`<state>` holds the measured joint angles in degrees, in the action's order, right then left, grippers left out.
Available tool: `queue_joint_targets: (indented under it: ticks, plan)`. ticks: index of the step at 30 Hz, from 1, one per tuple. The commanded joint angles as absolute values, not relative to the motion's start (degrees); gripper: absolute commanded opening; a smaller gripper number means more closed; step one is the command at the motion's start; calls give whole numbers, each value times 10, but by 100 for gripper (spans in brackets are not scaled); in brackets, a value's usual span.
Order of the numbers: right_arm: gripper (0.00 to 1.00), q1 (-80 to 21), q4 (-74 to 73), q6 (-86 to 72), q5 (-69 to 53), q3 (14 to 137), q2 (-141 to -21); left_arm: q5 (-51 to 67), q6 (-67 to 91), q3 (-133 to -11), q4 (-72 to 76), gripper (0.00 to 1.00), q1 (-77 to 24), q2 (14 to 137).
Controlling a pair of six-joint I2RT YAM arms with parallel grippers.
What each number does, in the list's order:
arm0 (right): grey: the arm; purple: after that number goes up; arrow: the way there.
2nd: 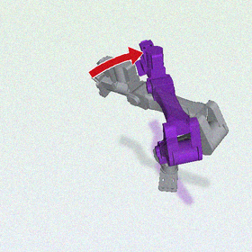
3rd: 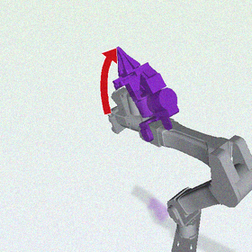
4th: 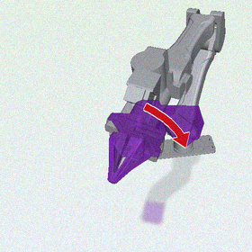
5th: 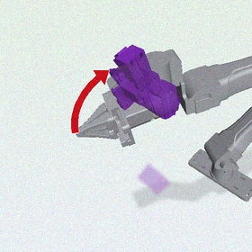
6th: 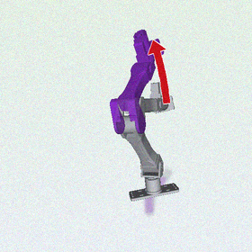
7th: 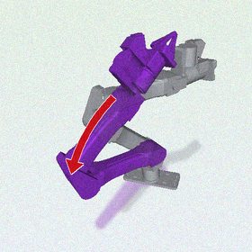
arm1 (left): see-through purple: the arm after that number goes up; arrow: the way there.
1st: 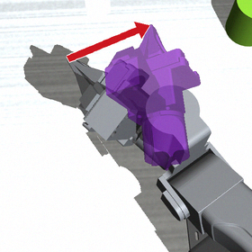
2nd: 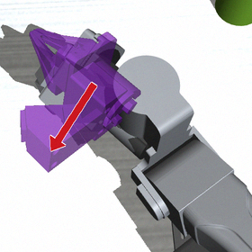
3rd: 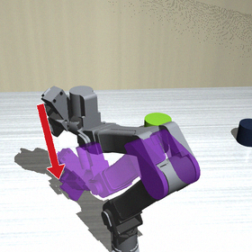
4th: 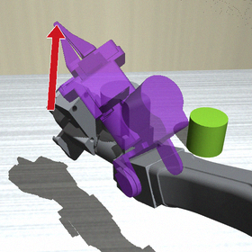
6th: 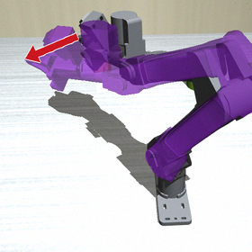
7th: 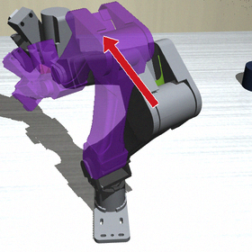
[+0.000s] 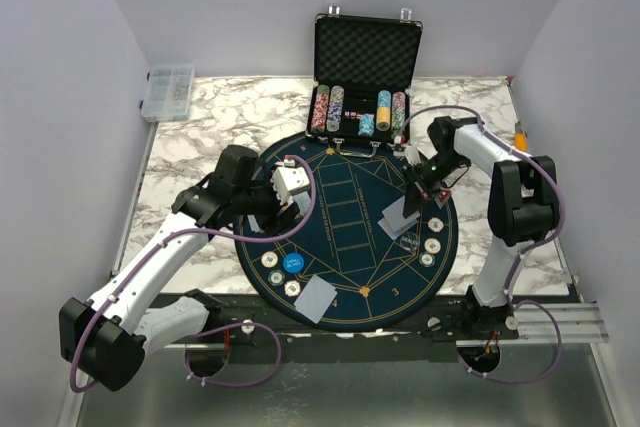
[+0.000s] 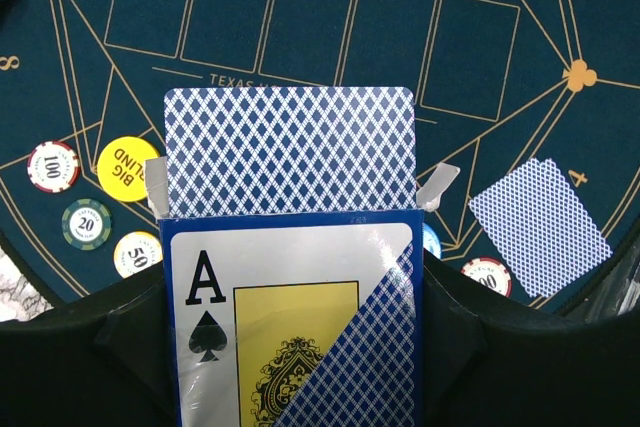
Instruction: Distribute texas hold em gaming equipment
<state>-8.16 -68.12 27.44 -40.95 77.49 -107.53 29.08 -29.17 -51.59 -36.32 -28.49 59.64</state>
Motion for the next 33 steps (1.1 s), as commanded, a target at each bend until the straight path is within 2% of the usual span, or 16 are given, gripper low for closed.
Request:
queue_joint_targets:
  ticks: [1,10,23,25,31,33]
  plan:
    - [1,-83,-713,312,-411,782,-1114,313,-289,-514,-345,0,-282,593]
    - [7,-86,-666,295,-366,789,-1149,312,-288,-515,-345,0,-282,596]
    - [32,-86,-603,240,-282,794,-1151,310,-289,-516,-345,0,-282,601]
    - [39,-86,-606,236,-272,799,-1150,309,-290,-515,-345,0,-282,601]
    - [79,-85,-601,226,-222,820,-1089,317,-291,-512,-344,0,-282,596]
    - [84,-85,-617,229,-246,860,-1072,320,-294,-510,-342,0,-282,593]
